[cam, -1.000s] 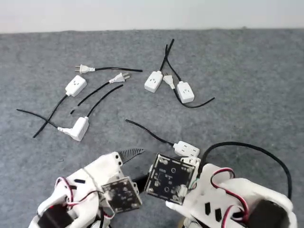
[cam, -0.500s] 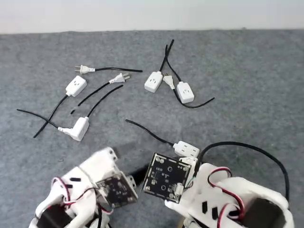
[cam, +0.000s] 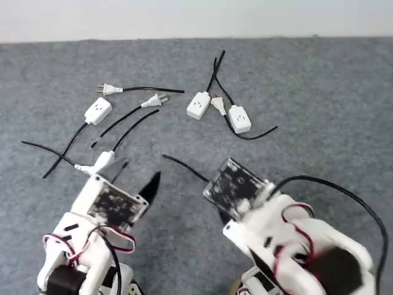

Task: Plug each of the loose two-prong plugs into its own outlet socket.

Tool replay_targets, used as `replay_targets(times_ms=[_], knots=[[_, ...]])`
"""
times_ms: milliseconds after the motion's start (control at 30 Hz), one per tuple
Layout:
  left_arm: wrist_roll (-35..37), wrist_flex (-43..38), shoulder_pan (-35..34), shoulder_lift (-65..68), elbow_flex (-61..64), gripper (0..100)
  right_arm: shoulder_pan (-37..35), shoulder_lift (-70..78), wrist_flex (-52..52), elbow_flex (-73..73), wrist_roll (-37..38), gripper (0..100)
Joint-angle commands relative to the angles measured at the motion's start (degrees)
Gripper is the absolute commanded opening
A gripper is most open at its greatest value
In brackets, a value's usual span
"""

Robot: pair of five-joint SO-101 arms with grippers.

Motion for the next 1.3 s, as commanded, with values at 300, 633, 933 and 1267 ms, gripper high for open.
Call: replay_targets(times_ms=[300, 633, 933, 1267], knots=[[3.43, -8.35, -13.45, 0.18, 7.25, 22, 2.59, 17.54, -3.65, 3.78, 3.43, 0.9], [3.16, -10.9, -13.27, 0.18, 10.33, 22, 12.26, 33.54, -4.79, -0.53, 17.76, 0.9], [3.16, -11.96, -13.27, 0.18, 11.21, 22, 16.04, 36.88, -9.19, -2.11, 12.75, 0.9], [3.34, -11.96, -13.27, 0.18, 11.21, 22, 23.87, 37.23, -19.38, 2.46, -16.97, 0.9]])
